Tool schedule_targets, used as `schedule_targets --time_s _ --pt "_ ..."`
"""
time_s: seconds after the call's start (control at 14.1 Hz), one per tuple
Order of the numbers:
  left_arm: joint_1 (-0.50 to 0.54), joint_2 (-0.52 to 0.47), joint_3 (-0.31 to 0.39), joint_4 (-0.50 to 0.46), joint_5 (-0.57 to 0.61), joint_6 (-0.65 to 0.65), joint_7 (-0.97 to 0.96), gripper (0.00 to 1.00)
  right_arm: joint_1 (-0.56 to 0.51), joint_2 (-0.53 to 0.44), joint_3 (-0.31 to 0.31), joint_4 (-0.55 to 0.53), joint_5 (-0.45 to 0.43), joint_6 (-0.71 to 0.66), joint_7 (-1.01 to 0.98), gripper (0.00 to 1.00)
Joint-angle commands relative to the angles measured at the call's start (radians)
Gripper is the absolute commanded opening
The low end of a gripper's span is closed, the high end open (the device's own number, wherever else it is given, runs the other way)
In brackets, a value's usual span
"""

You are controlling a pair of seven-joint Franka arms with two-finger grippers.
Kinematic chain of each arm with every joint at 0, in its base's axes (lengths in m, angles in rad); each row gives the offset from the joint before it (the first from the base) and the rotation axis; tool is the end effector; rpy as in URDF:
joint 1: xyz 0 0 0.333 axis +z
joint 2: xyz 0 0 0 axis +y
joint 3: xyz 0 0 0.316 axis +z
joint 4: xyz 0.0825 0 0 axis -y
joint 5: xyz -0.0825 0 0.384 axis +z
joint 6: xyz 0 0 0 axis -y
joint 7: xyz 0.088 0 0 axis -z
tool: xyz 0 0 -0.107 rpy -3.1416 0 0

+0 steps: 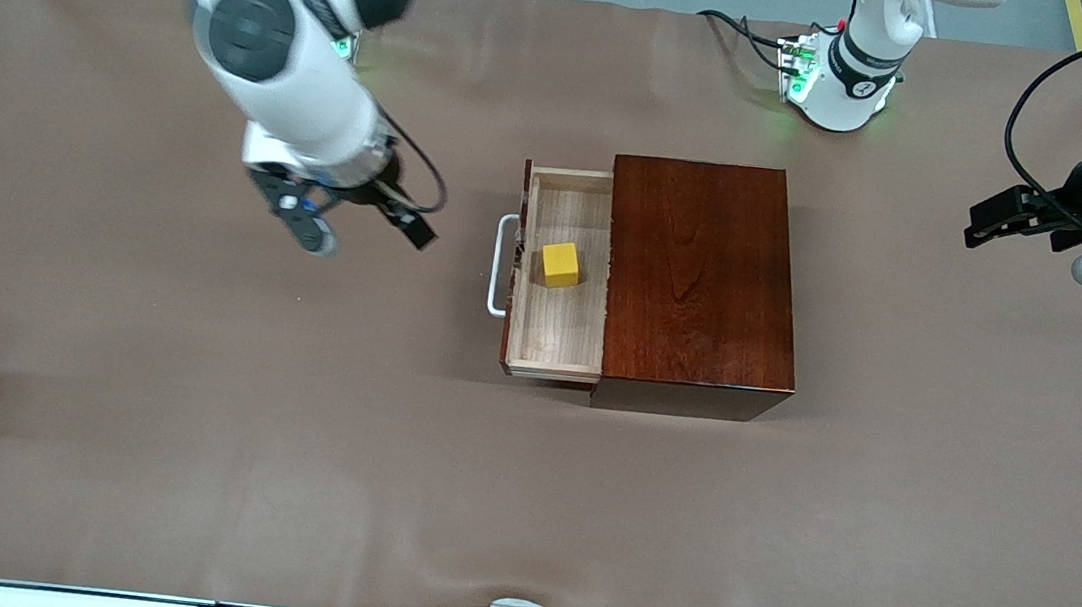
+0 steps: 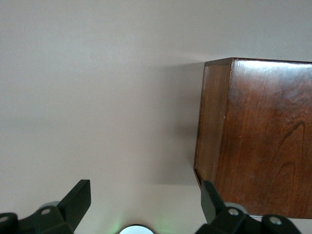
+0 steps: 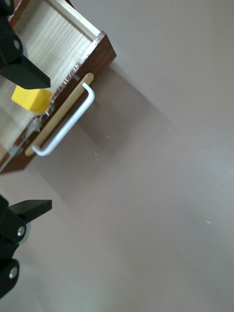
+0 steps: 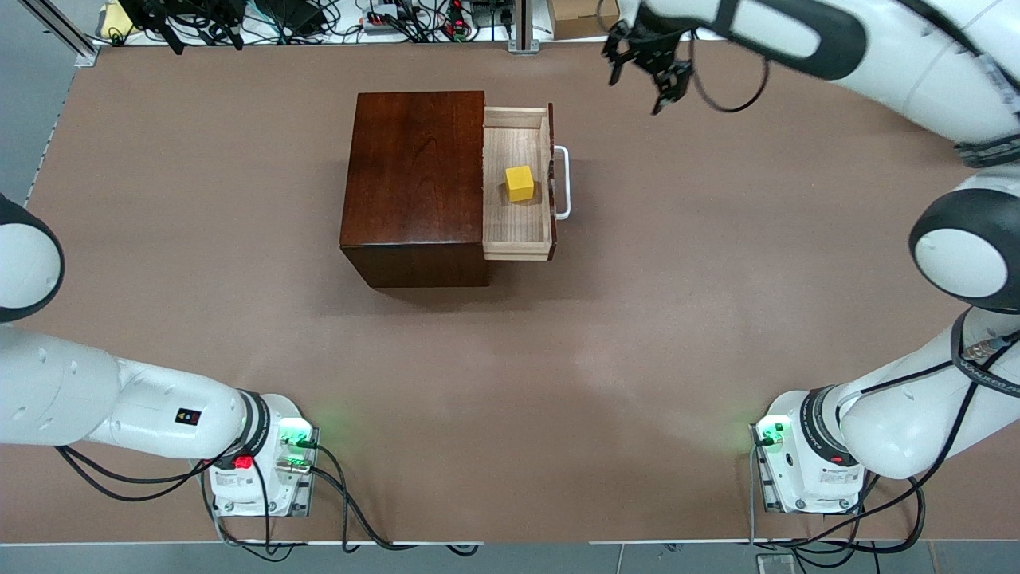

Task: Open drawer, take yellow block, close drawer
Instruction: 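Move the right gripper over the yellow cube in the drawer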

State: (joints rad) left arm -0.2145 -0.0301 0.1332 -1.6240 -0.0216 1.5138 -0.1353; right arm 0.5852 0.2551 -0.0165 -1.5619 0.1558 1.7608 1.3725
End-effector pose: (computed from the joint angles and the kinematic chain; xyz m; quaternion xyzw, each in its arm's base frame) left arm 0.5361 -0.0450 0.6111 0.9988 0.0267 -0.0413 0.0084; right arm 0.5264 0.3540 0.4936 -0.9108 0.4052 0.0768 0.0186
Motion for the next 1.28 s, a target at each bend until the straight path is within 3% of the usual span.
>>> schedule_targets --time_s 0.0,0.28,0.57,1.2 --pt "-0.006 -0.028 -0.006 -0.025 0.014 0.017 -0.006 1.00 0.062 0.067 -0.008 0.028 0.059 0.032 0.161 1.00" --pt "-0.008 -0.028 -0.007 -0.025 0.014 0.017 -0.009 1.00 0.139 0.137 -0.008 0.028 0.088 0.219 0.437 1.00" --pt "-0.011 -0.028 -0.007 -0.022 0.014 0.017 -0.013 1.00 0.186 0.191 -0.008 0.028 0.084 0.252 0.623 1.00" --pt "-0.009 -0.027 -0.027 -0.022 0.014 0.019 -0.018 1.00 0.269 0.291 -0.011 0.046 0.074 0.361 0.781 1.00"
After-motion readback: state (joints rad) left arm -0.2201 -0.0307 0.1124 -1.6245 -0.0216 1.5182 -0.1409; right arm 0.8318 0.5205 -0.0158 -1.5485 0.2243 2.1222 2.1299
